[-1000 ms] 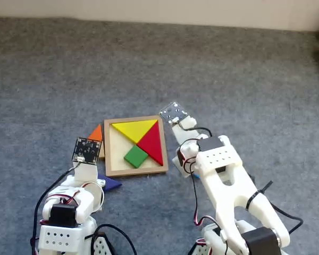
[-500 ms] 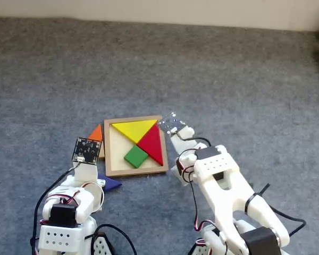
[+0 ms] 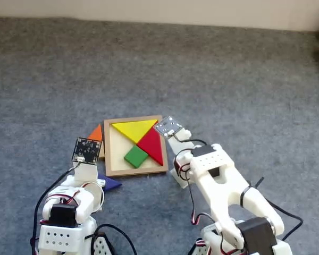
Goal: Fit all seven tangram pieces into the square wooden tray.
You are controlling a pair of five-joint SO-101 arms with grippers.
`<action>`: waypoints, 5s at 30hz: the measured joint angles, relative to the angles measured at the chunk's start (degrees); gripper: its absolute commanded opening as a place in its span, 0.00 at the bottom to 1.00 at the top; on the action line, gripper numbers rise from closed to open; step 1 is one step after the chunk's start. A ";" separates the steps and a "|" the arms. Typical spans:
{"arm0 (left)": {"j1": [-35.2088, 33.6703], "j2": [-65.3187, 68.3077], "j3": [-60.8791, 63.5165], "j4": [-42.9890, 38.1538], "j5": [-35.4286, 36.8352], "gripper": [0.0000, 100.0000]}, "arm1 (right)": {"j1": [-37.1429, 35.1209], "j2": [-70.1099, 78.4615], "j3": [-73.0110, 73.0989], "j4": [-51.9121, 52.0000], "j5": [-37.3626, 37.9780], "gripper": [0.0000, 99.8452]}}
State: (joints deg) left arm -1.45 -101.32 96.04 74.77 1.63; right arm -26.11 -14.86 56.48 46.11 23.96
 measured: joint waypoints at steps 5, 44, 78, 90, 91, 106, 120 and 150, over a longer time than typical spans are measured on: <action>0.00 0.00 0.00 0.00 0.00 0.01 | 0.62 1.14 -1.58 0.09 -0.09 0.10; 0.00 0.00 0.00 0.00 0.00 0.01 | -9.41 -0.26 -13.71 4.92 12.92 0.06; 0.00 0.00 0.00 0.00 0.00 0.01 | -16.18 4.57 -17.23 4.92 10.29 0.00; 0.00 0.00 0.00 0.00 0.00 0.01 | -11.78 4.57 -17.14 4.92 4.92 0.01; 0.00 0.00 0.00 0.00 0.00 0.01 | -11.78 4.57 -17.14 4.92 4.92 0.01; 0.00 0.00 0.00 0.00 0.00 0.01 | -9.93 -14.77 -9.41 6.15 4.75 0.01; 0.00 0.00 0.00 0.00 0.00 0.01 | 0.97 -41.76 7.56 6.15 4.31 0.01; 0.00 0.00 0.00 0.00 0.00 0.01 | 6.59 -89.32 39.30 7.47 -27.43 0.01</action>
State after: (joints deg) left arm -1.45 -101.32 96.04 74.77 1.63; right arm -19.52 -104.18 95.78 53.58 -3.47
